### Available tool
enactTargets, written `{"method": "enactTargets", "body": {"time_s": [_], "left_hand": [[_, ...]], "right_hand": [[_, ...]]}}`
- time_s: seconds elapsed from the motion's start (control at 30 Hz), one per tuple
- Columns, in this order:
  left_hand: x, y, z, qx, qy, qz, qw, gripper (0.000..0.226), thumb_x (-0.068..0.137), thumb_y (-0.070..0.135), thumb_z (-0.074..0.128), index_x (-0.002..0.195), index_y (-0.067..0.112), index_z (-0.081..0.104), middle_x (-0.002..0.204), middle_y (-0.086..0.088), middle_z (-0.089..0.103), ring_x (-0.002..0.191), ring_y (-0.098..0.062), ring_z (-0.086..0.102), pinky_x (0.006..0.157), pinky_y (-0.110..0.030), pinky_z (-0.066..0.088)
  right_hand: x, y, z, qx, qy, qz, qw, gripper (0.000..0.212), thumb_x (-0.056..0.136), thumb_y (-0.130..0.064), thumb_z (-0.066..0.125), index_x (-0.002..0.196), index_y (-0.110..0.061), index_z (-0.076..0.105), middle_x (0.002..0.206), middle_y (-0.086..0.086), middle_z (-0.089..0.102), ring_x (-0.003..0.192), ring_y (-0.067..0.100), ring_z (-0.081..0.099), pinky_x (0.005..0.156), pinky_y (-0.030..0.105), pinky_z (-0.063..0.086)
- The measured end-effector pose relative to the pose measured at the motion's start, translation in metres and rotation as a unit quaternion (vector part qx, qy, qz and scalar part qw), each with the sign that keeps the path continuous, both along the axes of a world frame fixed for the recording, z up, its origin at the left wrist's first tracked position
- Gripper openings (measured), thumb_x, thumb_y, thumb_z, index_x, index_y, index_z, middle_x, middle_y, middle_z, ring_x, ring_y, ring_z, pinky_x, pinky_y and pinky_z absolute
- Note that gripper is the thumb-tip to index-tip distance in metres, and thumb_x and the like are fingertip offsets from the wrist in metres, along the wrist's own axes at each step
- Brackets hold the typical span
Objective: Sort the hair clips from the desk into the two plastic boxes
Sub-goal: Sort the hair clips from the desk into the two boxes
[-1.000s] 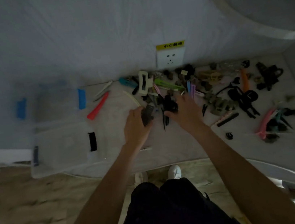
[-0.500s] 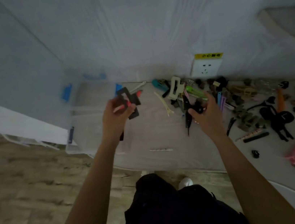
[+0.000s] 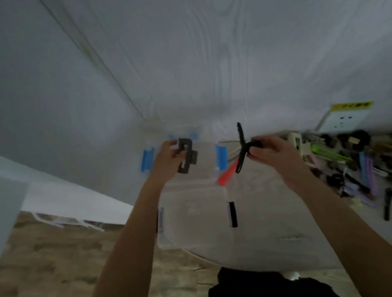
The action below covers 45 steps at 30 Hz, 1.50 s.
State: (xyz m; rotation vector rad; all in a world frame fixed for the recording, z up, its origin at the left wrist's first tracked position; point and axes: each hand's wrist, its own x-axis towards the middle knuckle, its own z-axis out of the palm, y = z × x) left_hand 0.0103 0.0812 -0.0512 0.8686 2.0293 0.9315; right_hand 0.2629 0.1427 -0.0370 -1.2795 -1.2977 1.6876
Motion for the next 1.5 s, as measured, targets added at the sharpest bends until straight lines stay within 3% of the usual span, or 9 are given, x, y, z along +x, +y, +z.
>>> {"method": "enactTargets", "body": {"time_s": [0.17,0.3,0.5,0.7,0.87,1.07,1.2,1.37,1.5], "left_hand": [[-0.010,0.010,-0.018,-0.071,0.055,-0.039,0.995,0.026,0.090,0.009,0.051,0.114,0.004,0.057,0.108,-0.017,0.065,0.100,-0.030,0.062,0.088,-0.041,0.051],[-0.012,0.013,-0.031,-0.116,0.113,-0.103,0.981,0.031,0.089,0.014,0.052,0.120,0.010,0.057,0.113,-0.014,0.066,0.103,-0.029,0.061,0.091,-0.037,0.049],[-0.018,0.021,-0.037,-0.161,0.139,-0.190,0.958,0.042,0.095,0.019,0.045,0.135,0.008,0.044,0.138,-0.015,0.049,0.125,-0.030,0.048,0.105,-0.038,0.038],[-0.031,-0.006,-0.014,0.027,0.104,-0.035,0.994,0.031,0.097,0.023,0.044,0.125,0.016,0.053,0.112,-0.001,0.060,0.098,-0.011,0.054,0.081,-0.019,0.039],[-0.031,-0.021,-0.017,0.062,0.103,-0.067,0.990,0.028,0.094,0.013,0.048,0.120,0.012,0.056,0.105,-0.001,0.060,0.095,-0.013,0.056,0.080,-0.014,0.039],[0.000,-0.015,-0.014,0.133,0.158,-0.121,0.971,0.027,0.091,0.024,0.053,0.114,0.012,0.059,0.103,-0.004,0.067,0.088,-0.014,0.061,0.081,-0.026,0.048],[0.061,-0.002,-0.005,0.226,0.168,-0.242,0.929,0.029,0.087,0.030,0.050,0.110,0.014,0.061,0.100,-0.003,0.067,0.090,-0.017,0.061,0.082,-0.029,0.048],[0.143,0.040,-0.016,0.131,0.123,-0.359,0.916,0.049,0.083,0.029,0.048,0.130,0.013,0.047,0.129,-0.010,0.053,0.119,-0.024,0.047,0.101,-0.036,0.039],[0.189,0.072,-0.033,0.067,0.142,-0.380,0.912,0.057,0.083,0.027,0.058,0.133,0.007,0.042,0.133,-0.020,0.045,0.124,-0.033,0.041,0.103,-0.042,0.036]], "right_hand": [[-0.066,0.002,0.021,0.180,-0.191,0.050,0.964,0.024,0.074,-0.029,0.076,0.092,-0.020,0.063,0.083,0.001,0.067,0.072,0.015,0.066,0.068,0.024,0.053],[-0.093,0.002,0.020,0.295,-0.377,0.118,0.870,0.037,0.079,-0.046,0.066,0.103,-0.019,0.061,0.097,0.002,0.066,0.086,0.019,0.061,0.069,0.026,0.043],[-0.110,0.002,0.002,0.367,-0.454,0.160,0.796,0.045,0.079,-0.049,0.064,0.102,-0.011,0.064,0.107,0.009,0.061,0.100,0.026,0.051,0.086,0.035,0.043],[-0.135,-0.001,-0.010,0.400,-0.396,0.156,0.812,0.043,0.072,-0.046,0.071,0.093,-0.009,0.068,0.096,0.012,0.062,0.093,0.031,0.052,0.082,0.040,0.042],[-0.146,-0.001,-0.020,0.411,-0.532,0.262,0.692,0.053,0.073,-0.056,0.064,0.095,-0.009,0.068,0.099,0.012,0.055,0.099,0.031,0.046,0.082,0.039,0.035],[-0.062,0.003,-0.013,0.465,-0.409,0.079,0.781,0.023,0.079,-0.029,0.058,0.097,-0.019,0.068,0.106,0.006,0.063,0.104,0.023,0.047,0.085,0.034,0.033],[0.030,0.005,-0.046,0.359,-0.464,-0.008,0.810,0.031,0.080,-0.024,0.058,0.108,-0.013,0.064,0.111,0.013,0.063,0.105,0.036,0.056,0.089,0.045,0.045],[0.083,0.026,-0.081,0.212,-0.529,0.100,0.815,0.068,0.078,-0.044,0.050,0.131,-0.002,0.047,0.137,0.025,0.046,0.124,0.044,0.045,0.100,0.055,0.040],[0.093,0.013,-0.081,0.245,-0.467,0.136,0.839,0.051,0.083,-0.026,0.062,0.127,-0.003,0.053,0.140,0.017,0.047,0.126,0.035,0.047,0.105,0.045,0.036]]}}
